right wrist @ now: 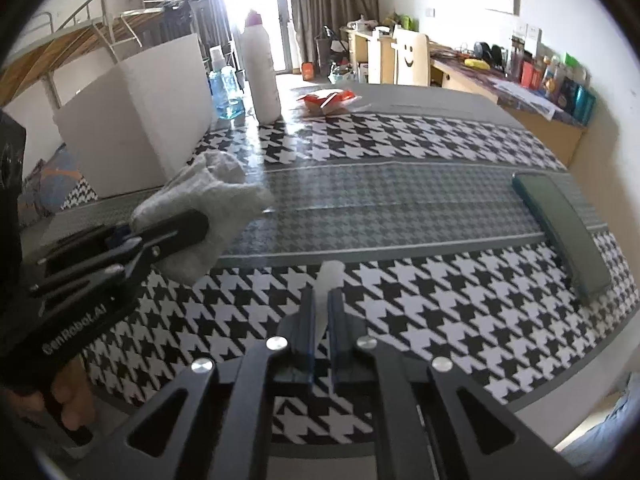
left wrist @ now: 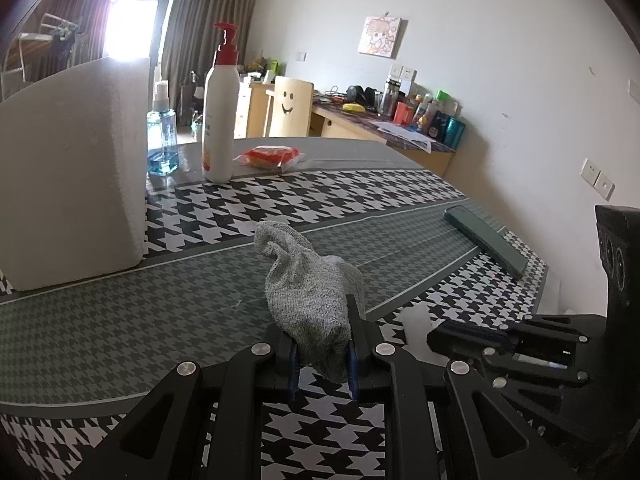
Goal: Organize soft objects
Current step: 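Close the right tool on the white foam strip and lift it while the left tool holds the sock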
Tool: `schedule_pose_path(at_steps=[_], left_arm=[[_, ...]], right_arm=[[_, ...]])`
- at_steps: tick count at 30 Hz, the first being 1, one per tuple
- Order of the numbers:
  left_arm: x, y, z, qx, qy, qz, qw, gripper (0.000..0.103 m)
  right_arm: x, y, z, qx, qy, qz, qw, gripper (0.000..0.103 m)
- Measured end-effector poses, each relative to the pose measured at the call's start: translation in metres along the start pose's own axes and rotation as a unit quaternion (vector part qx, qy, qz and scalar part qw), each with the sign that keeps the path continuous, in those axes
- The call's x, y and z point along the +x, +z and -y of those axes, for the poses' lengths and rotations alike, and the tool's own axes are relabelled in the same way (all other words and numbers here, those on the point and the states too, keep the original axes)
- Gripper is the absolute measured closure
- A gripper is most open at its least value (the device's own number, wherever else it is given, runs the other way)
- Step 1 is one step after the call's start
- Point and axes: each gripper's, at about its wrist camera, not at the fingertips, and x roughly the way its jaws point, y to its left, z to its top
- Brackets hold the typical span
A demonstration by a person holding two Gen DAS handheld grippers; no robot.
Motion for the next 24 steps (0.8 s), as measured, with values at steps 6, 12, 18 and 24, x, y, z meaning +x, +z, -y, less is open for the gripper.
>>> schedule_pose_path(at_steps=[6, 12, 18, 24], left_arm=[[-0.002, -0.001, 0.003, 0.005, 0.0, 0.002, 1.0, 0.084], [-0.003, -0.001, 0.005, 0.008, -0.004, 0.002, 1.0, 0.084], [-0.004, -0.001, 0.006, 0.01, -0.006, 0.005, 0.9999, 0.084], [-0.006, 0.0, 0.005, 0.011, -0.007, 0.009, 0.9999, 0.084]], right_arm=[[0.002, -0.004, -0.004, -0.001, -0.004, -0.011, 1.0, 0.079], [0.005, -0.008, -0.005, 0.0, -0.013, -0.022, 1.0, 0.076], [0.008, -0.01, -0.006, 0.007, -0.022, -0.028, 0.999, 0.059], [0.013, -0.01, -0.015, -0.004, -0.015, -0.039, 0.999, 0.056]])
